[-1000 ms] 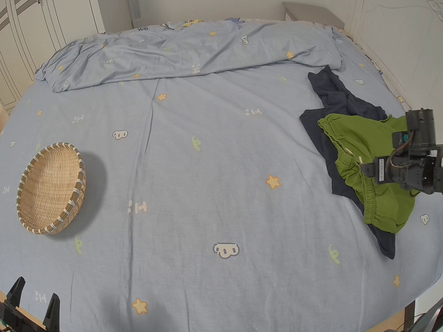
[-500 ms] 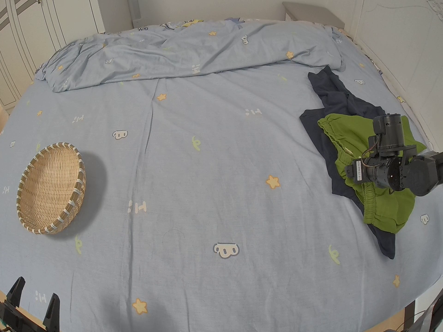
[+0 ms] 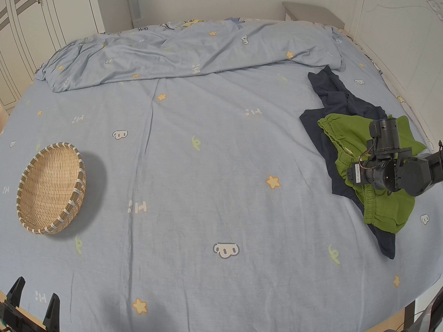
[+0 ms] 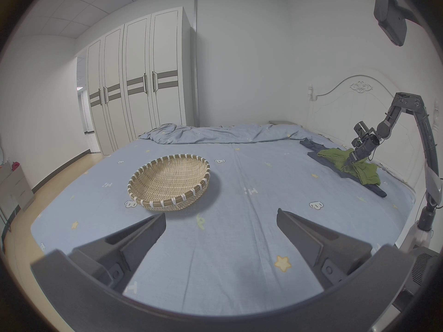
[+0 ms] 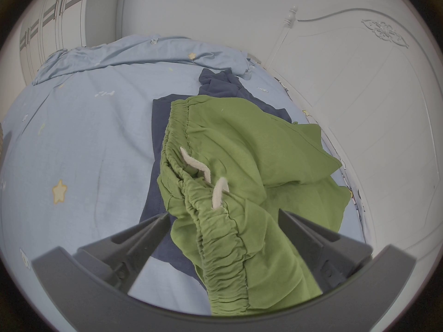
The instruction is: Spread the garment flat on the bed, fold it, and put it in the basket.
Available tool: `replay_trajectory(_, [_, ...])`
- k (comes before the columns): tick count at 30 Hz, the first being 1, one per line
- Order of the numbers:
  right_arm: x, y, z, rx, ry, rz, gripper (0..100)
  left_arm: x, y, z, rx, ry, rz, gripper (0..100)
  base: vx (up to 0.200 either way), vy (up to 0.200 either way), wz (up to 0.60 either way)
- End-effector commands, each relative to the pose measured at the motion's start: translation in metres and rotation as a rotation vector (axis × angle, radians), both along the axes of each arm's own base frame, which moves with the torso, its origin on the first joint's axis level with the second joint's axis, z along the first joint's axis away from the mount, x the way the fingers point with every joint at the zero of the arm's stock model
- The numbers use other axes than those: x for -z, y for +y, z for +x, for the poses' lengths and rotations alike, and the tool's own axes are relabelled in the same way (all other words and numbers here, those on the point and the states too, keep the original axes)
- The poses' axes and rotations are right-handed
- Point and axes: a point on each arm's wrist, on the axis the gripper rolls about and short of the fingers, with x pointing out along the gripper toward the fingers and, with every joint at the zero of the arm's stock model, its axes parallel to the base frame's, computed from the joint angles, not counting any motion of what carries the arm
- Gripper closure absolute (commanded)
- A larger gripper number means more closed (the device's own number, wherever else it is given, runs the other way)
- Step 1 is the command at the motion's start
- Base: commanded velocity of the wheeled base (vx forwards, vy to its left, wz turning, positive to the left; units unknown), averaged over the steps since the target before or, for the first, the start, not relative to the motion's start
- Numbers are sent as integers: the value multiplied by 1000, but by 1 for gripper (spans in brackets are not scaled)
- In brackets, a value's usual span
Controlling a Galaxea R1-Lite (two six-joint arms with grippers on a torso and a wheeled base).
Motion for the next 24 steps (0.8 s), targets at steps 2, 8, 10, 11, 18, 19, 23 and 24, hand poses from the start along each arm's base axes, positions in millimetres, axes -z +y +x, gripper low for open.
replay_trajectory(2, [0, 0, 3, 1, -12, 3, 100, 5, 0, 0, -1, 3, 0, 0, 0, 0, 0])
replay_trajectory(8, [1, 0, 4, 3, -13, 2, 100, 5, 0, 0, -1, 3, 0, 0, 0, 0, 0])
replay_trajectory(10, [2, 0, 5, 1, -9, 2, 100, 5, 0, 0, -1, 3, 0, 0, 0, 0, 0])
replay_trajectory(11, [2, 0, 5, 1, -11, 3, 100, 5, 0, 0, -1, 3, 0, 0, 0, 0, 0])
replay_trajectory(18, [-38, 4, -2, -41, -107, 43, 100, 5, 0, 0, -1, 3, 0, 0, 0, 0, 0])
replay_trajectory(19, [-48, 4, -7, -58, -115, 55, 100, 5, 0, 0, -1, 3, 0, 0, 0, 0, 0])
replay_trajectory(23, [-86, 8, -33, -148, -84, 105, 100, 5, 0, 0, -1, 3, 0, 0, 0, 0, 0])
replay_trajectory(24, [-104, 12, -49, -183, -76, 130, 100, 5, 0, 0, -1, 3, 0, 0, 0, 0, 0])
